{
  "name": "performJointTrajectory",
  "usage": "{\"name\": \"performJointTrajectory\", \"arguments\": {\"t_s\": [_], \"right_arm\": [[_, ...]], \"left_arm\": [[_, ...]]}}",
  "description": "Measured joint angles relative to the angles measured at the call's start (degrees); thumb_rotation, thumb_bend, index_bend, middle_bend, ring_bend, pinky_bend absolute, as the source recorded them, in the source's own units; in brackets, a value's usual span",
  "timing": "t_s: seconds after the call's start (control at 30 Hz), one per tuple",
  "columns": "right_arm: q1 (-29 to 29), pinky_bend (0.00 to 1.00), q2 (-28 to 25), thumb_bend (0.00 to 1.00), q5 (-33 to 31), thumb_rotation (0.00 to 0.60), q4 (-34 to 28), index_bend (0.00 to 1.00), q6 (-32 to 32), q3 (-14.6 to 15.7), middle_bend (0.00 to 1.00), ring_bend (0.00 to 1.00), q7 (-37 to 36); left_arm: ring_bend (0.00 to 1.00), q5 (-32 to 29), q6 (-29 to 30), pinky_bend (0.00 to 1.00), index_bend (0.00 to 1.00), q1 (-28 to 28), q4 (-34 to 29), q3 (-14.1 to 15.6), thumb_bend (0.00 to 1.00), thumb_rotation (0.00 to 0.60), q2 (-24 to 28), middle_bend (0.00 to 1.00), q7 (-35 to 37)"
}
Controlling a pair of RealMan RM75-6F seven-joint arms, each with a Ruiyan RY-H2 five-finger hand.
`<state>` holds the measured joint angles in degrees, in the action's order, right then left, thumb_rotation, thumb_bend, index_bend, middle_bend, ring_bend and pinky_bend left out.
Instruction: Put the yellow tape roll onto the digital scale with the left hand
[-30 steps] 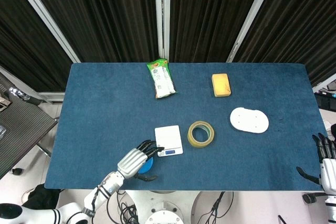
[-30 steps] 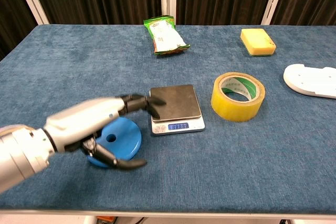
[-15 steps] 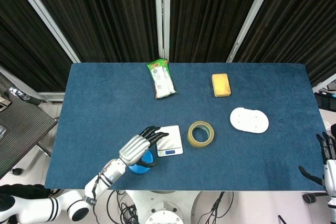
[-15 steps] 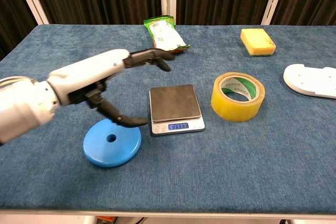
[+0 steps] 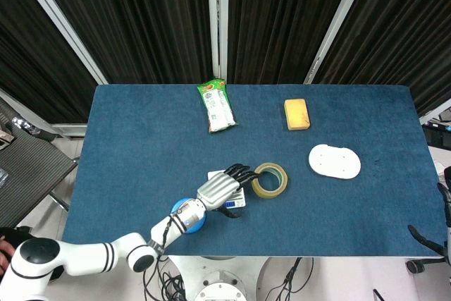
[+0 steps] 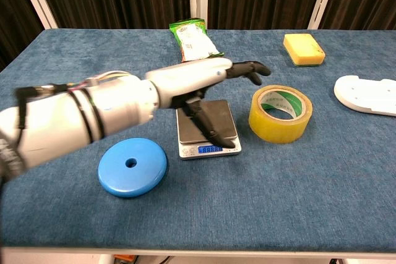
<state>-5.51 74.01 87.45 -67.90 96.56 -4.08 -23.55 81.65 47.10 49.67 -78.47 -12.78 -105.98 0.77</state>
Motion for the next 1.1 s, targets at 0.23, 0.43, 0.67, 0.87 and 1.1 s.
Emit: {"name": "performJointTrajectory", "arguments": {"t_s": [0.23,0.43,0.67,0.87,1.1], "right_arm": [[0.0,0.00,-0.3,0.05,-0.3,0.600,0.6,0.00,-0.3,-0.3,0.00,0.00,-1.2],[0.4,0.00,-0.3,0.05,-0.2,0.600,0.6,0.00,-1.2,-0.1,0.00,0.00,-1.1],[0.6,0.00,-0.4,0.05,-0.4,0.600,0.4,0.00,-2.0,-0.1,0.00,0.00,-0.9],[0.6,0.00,-0.5,0.05,-0.8,0.600,0.3,0.00,-2.6,-0.1,0.00,0.00,-0.9],[0.7,0.00,-0.6,0.05,-1.1,0.600,0.4,0.00,-3.0,-0.1,0.00,0.00,-1.1]], "left_arm": [[0.00,-3.5,-0.4,0.01,0.06,3.6,5.9,-3.3,0.11,0.600,-5.6,0.07,-1.9],[0.00,-6.8,-2.4,0.00,0.04,6.5,10.1,-5.2,0.08,0.600,-8.4,0.01,-2.6],[0.00,-10.3,-5.0,0.00,0.03,8.7,14.7,-6.3,0.06,0.600,-11.1,0.00,-2.4],[0.00,-12.5,-7.1,0.00,0.03,11.4,19.0,-7.6,0.06,0.600,-13.8,0.00,-1.3],[0.00,-13.0,-8.4,0.00,0.04,13.5,22.3,-8.4,0.06,0.600,-16.0,0.09,1.3]]}}
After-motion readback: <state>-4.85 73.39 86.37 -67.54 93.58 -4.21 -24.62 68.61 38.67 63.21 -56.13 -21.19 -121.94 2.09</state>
